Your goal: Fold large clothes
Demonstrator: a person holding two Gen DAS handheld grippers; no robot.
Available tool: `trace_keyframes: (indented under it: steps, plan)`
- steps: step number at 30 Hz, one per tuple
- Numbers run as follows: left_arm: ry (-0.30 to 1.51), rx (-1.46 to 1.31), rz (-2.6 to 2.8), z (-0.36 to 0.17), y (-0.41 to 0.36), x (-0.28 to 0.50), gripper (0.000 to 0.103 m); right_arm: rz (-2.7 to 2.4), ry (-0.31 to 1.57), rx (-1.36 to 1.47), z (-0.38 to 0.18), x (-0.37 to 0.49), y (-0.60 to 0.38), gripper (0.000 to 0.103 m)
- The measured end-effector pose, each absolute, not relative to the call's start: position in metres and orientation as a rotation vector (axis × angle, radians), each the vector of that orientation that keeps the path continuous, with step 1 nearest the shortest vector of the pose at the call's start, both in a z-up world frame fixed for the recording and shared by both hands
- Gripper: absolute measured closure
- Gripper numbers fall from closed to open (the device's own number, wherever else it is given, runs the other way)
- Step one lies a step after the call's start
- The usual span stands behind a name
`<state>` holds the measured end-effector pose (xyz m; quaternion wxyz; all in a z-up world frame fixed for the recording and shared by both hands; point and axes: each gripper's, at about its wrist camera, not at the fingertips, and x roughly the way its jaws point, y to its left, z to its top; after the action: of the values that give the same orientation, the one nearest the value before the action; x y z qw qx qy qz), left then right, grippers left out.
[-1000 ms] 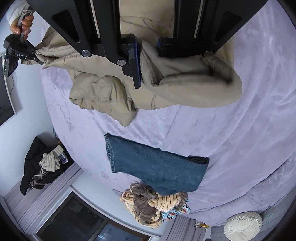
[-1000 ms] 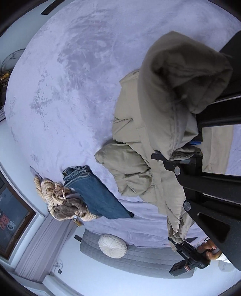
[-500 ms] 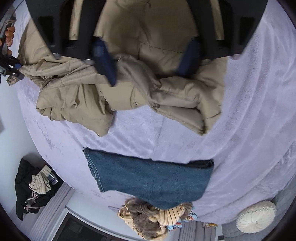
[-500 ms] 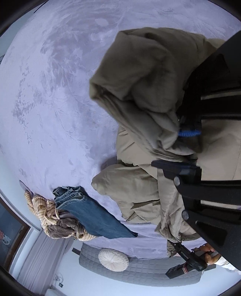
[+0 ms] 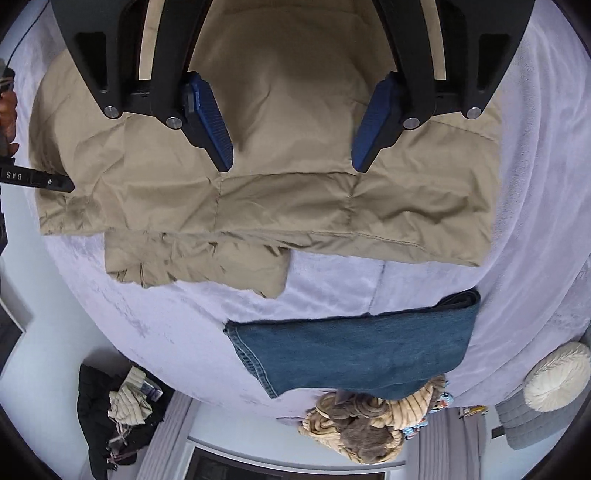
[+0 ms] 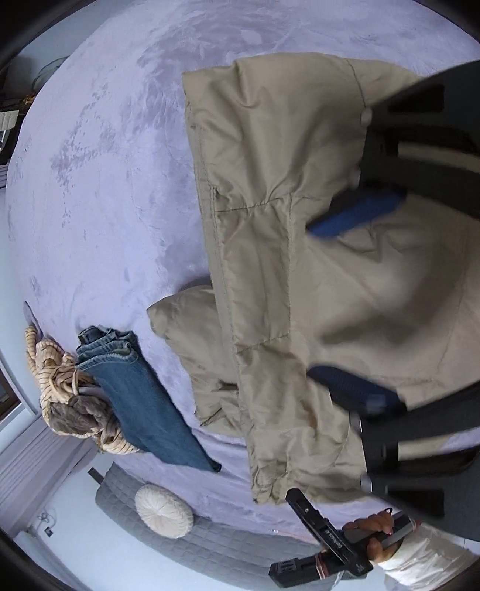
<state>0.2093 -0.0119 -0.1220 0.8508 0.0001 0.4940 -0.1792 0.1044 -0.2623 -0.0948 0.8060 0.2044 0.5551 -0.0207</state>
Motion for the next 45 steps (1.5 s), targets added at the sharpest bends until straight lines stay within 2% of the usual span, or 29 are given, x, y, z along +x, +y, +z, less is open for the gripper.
trace_keyframes:
  steps: [1,6,7,15,19,21,22,23,24,25,26,27,28,29,32,35,37,40,43,45]
  plan:
    - [1.045,0.005,-0.371,-0.129,-0.018,0.212,0.034,-0.057,1.199,0.441,-0.103,0.107,-0.265,0.096]
    - [1.045,-0.004,-0.284,-0.158,-0.033,0.244,0.034,-0.110,1.177,0.414,-0.121,0.129,-0.281,0.099]
    - [1.045,-0.009,-0.277,-0.162,-0.035,0.251,0.034,-0.119,1.180,0.411,-0.126,0.137,-0.285,0.103]
    - [1.041,0.011,-0.263,-0.185,-0.050,0.283,0.034,-0.174,1.175,0.408,-0.165,0.174,-0.306,0.103]
    - [1.058,0.023,-0.283,-0.171,-0.041,0.281,0.034,-0.188,1.180,0.420,-0.155,0.172,-0.307,0.103]
    - [1.025,0.052,-0.289,-0.157,-0.026,0.276,0.034,-0.167,1.172,0.450,-0.138,0.162,-0.310,0.098]
    - [1.010,0.069,-0.280,-0.152,-0.017,0.274,0.034,-0.151,1.165,0.460,-0.130,0.155,-0.312,0.087]
    - [1.006,0.077,-0.272,-0.149,-0.007,0.274,0.034,-0.140,1.152,0.463,-0.121,0.146,-0.314,0.063]
    - [1.017,0.078,-0.261,-0.151,0.006,0.275,0.034,-0.143,1.130,0.454,-0.111,0.133,-0.317,0.051]
    - [1.033,0.083,-0.243,-0.156,0.017,0.277,0.034,-0.155,1.112,0.438,-0.105,0.123,-0.321,0.045]
    - [1.050,0.097,-0.216,-0.164,0.028,0.279,0.034,-0.185,1.111,0.417,-0.103,0.113,-0.325,0.045]
    - [1.073,0.101,-0.199,-0.174,0.039,0.280,0.034,-0.223,1.123,0.399,-0.105,0.106,-0.331,0.051]
    - [1.089,0.080,-0.201,-0.182,0.047,0.282,0.034,-0.269,1.150,0.379,-0.112,0.100,-0.338,0.073]
    - [1.095,0.052,-0.202,-0.188,0.053,0.282,0.034,-0.312,1.188,0.377,-0.124,0.098,-0.348,0.101]
    - [1.088,0.049,-0.189,-0.200,0.048,0.286,0.032,-0.323,1.215,0.484,-0.157,0.105,-0.371,0.103]
    - [1.086,0.048,-0.169,-0.208,0.044,0.291,0.032,-0.341,1.217,0.462,-0.174,0.120,-0.373,0.103]
    - [1.091,0.043,-0.147,-0.207,0.043,0.294,0.027,-0.355,1.222,0.427,-0.175,0.128,-0.370,0.103]
    - [1.101,0.027,-0.103,-0.195,0.049,0.288,0.026,-0.377,1.228,0.390,-0.164,0.127,-0.364,0.103]
    - [1.103,0.024,-0.086,-0.175,0.054,0.275,0.026,-0.383,1.198,0.422,-0.139,0.113,-0.361,0.098]
    - [1.102,0.013,-0.091,-0.161,0.059,0.260,0.026,-0.373,1.159,0.474,-0.122,0.095,-0.358,0.085]
